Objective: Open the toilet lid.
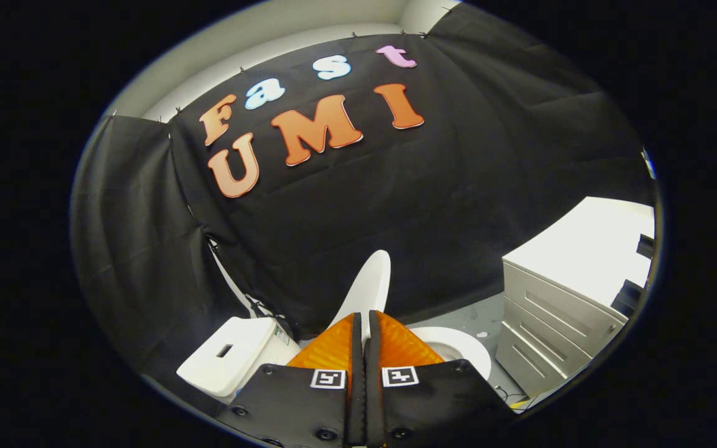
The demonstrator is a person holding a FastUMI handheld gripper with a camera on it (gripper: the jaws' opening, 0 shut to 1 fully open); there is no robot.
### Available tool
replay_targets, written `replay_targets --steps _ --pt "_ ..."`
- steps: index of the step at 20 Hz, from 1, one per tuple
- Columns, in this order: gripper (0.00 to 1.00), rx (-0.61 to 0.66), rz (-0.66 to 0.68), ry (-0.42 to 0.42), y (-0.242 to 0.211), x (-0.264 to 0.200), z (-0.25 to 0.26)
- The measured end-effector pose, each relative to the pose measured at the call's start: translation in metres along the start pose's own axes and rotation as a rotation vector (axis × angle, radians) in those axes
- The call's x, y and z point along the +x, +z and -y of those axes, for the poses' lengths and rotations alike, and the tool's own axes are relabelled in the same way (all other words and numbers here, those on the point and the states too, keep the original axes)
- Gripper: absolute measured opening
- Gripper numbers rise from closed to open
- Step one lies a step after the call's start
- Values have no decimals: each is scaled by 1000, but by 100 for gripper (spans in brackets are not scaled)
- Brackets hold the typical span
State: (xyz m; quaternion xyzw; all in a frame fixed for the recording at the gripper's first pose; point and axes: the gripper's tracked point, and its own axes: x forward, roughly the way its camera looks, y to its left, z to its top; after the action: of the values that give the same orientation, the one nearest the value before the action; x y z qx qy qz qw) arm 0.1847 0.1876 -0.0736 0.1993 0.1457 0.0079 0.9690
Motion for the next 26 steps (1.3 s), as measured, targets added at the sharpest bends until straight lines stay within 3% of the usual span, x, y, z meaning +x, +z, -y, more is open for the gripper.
replay_targets --steps 20,26 --pt "8 -134 21 166 21 -7 -164" --pt "8 -238 50 175 16 -9 -210"
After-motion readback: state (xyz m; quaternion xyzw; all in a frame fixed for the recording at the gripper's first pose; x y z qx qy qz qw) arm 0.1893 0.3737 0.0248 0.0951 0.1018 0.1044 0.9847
